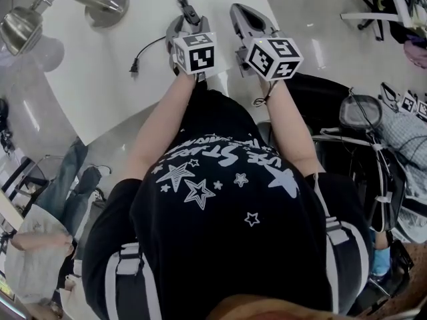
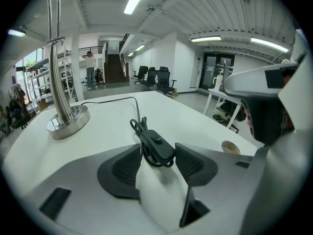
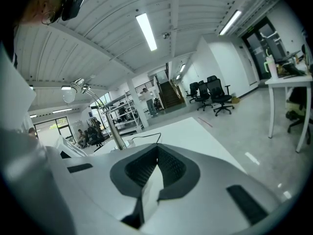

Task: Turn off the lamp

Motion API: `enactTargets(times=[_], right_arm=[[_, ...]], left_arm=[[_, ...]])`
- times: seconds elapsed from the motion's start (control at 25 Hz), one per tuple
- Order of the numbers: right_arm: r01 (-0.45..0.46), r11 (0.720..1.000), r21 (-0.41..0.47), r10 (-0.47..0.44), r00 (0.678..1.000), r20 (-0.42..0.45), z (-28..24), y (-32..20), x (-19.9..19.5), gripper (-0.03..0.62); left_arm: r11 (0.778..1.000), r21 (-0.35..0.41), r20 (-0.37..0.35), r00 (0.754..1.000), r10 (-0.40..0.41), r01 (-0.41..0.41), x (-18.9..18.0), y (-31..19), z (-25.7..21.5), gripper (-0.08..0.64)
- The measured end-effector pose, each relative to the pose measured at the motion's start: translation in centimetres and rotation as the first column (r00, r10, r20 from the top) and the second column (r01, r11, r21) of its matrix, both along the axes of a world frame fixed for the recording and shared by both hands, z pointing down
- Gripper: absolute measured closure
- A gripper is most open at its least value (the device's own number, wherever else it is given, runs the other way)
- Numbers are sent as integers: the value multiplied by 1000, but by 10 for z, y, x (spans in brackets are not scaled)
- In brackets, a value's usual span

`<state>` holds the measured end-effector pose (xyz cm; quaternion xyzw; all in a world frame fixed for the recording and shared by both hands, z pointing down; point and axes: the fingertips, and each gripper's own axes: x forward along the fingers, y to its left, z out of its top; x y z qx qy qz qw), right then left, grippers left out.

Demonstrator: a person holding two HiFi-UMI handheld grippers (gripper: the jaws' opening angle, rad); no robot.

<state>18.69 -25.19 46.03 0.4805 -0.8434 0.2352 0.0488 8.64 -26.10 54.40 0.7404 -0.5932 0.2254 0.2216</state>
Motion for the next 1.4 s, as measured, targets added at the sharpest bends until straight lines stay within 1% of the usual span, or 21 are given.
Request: enactTargets(times=[0.12,0.32,0.44,0.6,0.68,0.76,0.84,0.92,1.0,1.08,1.24,1.4], right_arm=[[7,1000,0,-7,1000,2,1,0,-1,589],[48,999,-5,-48,999,2,3,-3,-13,589],[68,998,-6,-68,998,-1,4,-4,-22,589],[95,995,-8,-95,995,-10,6,-5,-34,589],[114,993,-9,-114,993,-18,7,-6,-40,589],[148,989,-13,-148,988,-30,9,-6,-46,589],[215,976,-26,-216,976,-36,13,-5,-55,589],[311,948,-58,-314,949,-41,20,-1,-69,589],[403,910,-95,-409,911,-54,29,2,-82,589],[475,872,-117,-485,872,-70,35,3,-94,589],[600,786,-149,-617,777,-123,47,3,-115,589],[689,702,-179,-712,686,-150,55,5,-136,589]], left_arm=[[1000,-16,-25,1000,-1,0,-1,1,1,322],[999,-18,-43,999,27,-27,-5,5,-3,337],[998,-5,-21,998,56,-56,-8,9,-7,393],[997,-1,-11,997,73,-73,-15,11,-9,404],[996,1,8,996,84,-84,-19,12,-10,410],[995,0,25,995,101,-101,-23,13,-10,413],[993,-4,40,993,115,-115,-26,15,-10,415],[991,-3,58,990,132,-132,-30,16,-11,416],[988,0,78,985,155,-155,-32,18,-11,417],[984,0,90,980,178,-179,-34,20,-10,417],[978,-6,92,974,206,-207,-39,24,-9,417],[974,-10,84,971,225,-225,-42,26,-8,417]])
